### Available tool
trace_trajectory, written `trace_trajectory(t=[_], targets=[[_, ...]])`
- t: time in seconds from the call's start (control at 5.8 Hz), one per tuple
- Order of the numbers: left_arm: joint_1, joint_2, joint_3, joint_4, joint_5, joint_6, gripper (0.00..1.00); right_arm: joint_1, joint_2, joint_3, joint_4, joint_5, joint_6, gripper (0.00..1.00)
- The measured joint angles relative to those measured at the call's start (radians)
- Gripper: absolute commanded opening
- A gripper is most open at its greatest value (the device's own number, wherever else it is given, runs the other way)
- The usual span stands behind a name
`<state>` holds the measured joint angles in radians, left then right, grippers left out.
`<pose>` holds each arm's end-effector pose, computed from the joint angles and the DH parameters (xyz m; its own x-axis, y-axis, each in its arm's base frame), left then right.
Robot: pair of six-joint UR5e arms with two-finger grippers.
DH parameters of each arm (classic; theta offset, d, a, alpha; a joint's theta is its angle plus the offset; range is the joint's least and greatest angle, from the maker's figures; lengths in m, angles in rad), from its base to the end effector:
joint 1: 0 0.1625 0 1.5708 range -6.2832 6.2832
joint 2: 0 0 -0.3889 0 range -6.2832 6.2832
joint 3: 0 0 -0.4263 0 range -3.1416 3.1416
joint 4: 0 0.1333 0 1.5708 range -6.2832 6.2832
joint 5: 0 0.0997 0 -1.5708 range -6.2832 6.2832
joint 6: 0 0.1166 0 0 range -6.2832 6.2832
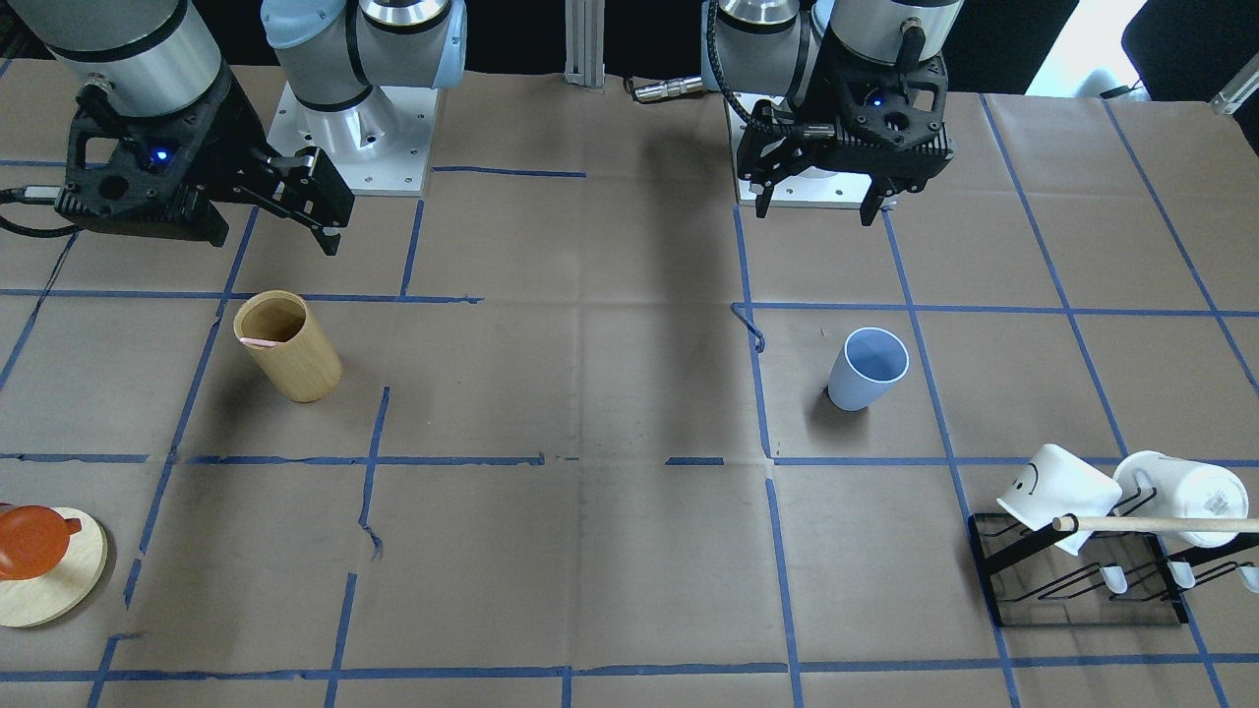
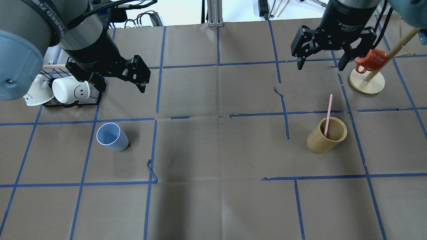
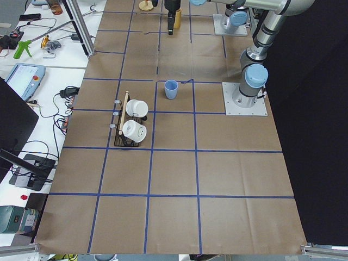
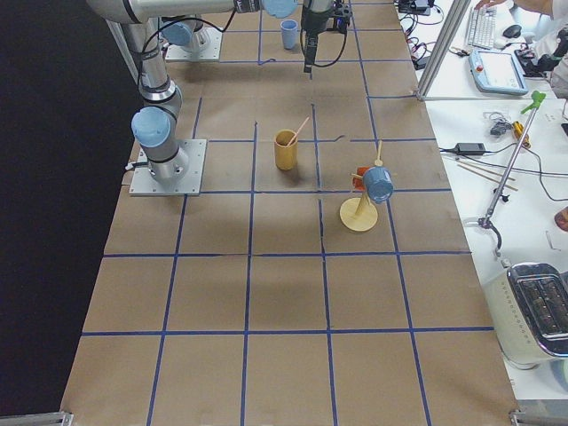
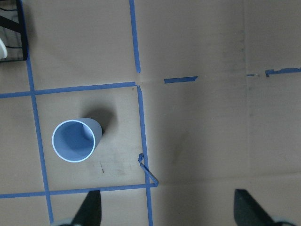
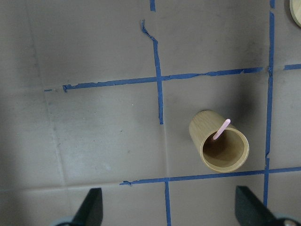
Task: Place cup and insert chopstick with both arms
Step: 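Lower left gripper to the blue cup while right gripper nears the chopstick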
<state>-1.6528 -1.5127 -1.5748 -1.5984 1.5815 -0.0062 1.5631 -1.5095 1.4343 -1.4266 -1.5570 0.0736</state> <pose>-0.1730 -0.4933 0.4599 -0.9971 0.0754 -0.0105 0.0757 0.9968 -0.0265 0.1307 -0.5414 0.4595 -0.9966 0.0820 -0.0087 0.0812 0.9943 0.0698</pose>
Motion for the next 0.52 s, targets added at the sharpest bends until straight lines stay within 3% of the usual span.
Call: trace_trajectory(t=[0.52], targets=[[0.006,0.003,-0.004,-0.003,0.000,0.001,0.99,0.000,0.000,0.000,0.000,0.001,0.003,1.00]])
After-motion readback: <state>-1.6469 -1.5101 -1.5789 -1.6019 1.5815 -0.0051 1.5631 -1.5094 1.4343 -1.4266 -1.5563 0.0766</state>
